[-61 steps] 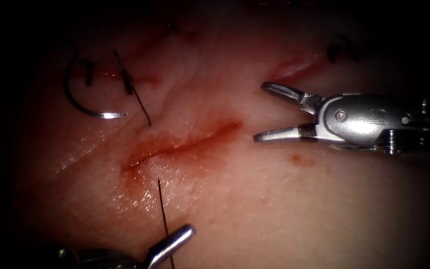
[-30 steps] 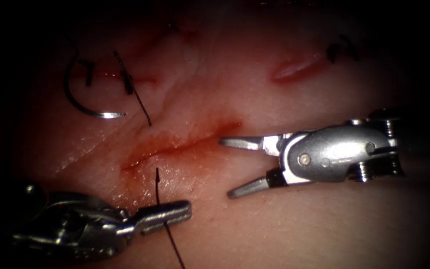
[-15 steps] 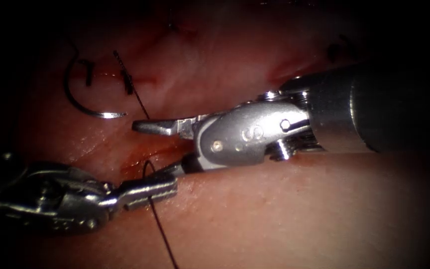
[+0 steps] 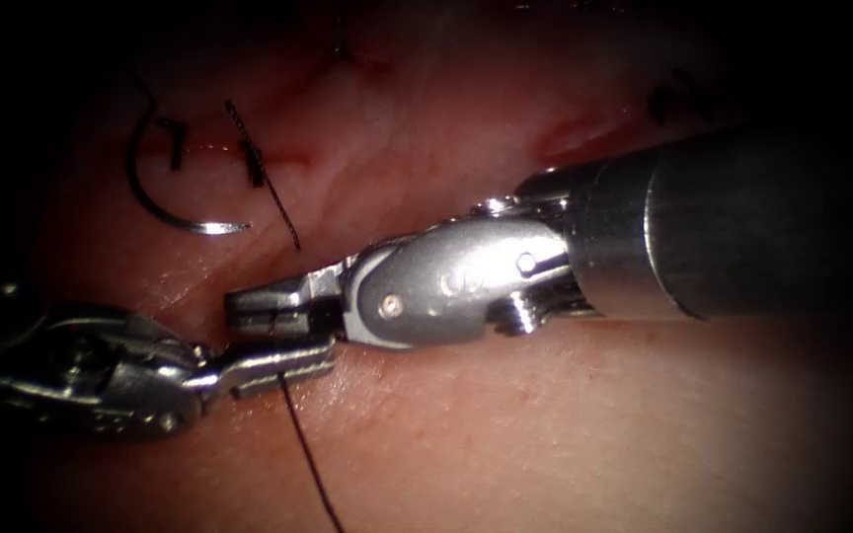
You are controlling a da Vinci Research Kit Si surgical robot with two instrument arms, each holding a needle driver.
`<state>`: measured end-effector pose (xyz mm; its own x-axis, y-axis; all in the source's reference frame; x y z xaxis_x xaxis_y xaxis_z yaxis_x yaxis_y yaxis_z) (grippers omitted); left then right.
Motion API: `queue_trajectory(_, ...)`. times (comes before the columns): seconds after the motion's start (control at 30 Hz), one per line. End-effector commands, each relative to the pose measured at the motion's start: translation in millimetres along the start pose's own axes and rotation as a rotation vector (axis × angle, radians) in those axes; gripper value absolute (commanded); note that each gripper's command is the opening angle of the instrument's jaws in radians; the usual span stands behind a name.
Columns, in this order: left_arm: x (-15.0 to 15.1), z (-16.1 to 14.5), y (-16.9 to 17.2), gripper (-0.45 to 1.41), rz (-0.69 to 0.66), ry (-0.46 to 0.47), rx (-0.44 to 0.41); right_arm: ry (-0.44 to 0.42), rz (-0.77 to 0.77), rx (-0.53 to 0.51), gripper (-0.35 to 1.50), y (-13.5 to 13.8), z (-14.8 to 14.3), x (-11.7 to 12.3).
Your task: Wound Closure
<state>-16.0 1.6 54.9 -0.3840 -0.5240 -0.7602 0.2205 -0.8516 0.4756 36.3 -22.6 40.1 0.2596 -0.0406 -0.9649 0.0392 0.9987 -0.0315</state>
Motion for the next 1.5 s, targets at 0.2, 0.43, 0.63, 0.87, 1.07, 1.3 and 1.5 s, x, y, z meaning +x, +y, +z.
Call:
queue_trajectory(0.2, -0.1, 0.8, -0.1, 0.94, -0.044, -0.013, 0.023, -0.017, 0.001, -0.011, -0.35, 0.9, 0.6, -0.9)
queue_trajectory(0.43, 1.6, 1.0, 0.5, 1.19, -0.059, -0.017, 0.122, -0.054, 0.017, -0.029, -0.35, 2.9, 0.5, -3.8)
queue_trajectory(0.63, 3.3, 2.2, 1.2, 1.19, -0.044, -0.038, 0.16, -0.075, 0.045, -0.049, -0.35, 4.2, 0.6, -6.8)
queue_trajectory(0.87, 4.5, 3.9, 1.6, 1.13, -0.013, -0.055, 0.183, -0.099, 0.058, -0.058, -0.35, 5.4, 0.7, -9.7)
queue_trajectory(1.07, 5.3, 4.6, 2.6, 1.03, 0.027, -0.048, 0.185, -0.107, 0.066, -0.065, -0.35, 6.5, 0.3, -10.7)
queue_trajectory(1.3, 6.4, 4.7, 3.2, 0.91, 0.044, -0.047, 0.185, -0.114, 0.081, -0.073, -0.35, 7.5, 0.1, -11.2)
queue_trajectory(1.5, 7.8, 4.6, 3.3, 0.94, 0.076, -0.042, 0.184, -0.115, 0.089, -0.076, -0.35, 7.5, 0.1, -11.5)
